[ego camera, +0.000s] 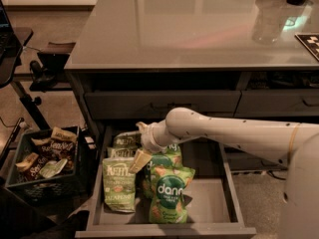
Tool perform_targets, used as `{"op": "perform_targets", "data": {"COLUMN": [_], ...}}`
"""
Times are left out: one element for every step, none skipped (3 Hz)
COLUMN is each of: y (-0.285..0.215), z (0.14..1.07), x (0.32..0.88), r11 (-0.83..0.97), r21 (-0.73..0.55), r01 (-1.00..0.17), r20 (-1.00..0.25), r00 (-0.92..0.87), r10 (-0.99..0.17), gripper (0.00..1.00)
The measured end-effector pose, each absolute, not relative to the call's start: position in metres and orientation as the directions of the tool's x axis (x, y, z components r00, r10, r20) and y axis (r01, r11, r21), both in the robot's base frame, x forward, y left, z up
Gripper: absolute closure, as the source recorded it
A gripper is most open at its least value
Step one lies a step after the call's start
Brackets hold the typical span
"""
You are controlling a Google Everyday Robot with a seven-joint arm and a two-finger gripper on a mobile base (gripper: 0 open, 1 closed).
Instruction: Pick green jalapeno chip bag from middle drawer and place on counter
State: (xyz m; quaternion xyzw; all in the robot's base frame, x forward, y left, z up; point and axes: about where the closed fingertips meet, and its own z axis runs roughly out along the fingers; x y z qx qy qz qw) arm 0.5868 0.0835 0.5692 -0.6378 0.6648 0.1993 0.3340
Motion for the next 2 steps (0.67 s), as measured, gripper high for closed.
{"op": "perform_targets", "data": {"y": [0.099,0.11], "z": [0.551,0.529], "x": [0.593,0.595], "r11": [0.079,0.07], "r21": [-0.134,-0.105], "r01": [-0.988,-0.992], "r20": [-0.675,-0.64], "r00": [0.033,0.014], "r10": [-0.737,-0.768], "gripper": [0.0,0.0]}}
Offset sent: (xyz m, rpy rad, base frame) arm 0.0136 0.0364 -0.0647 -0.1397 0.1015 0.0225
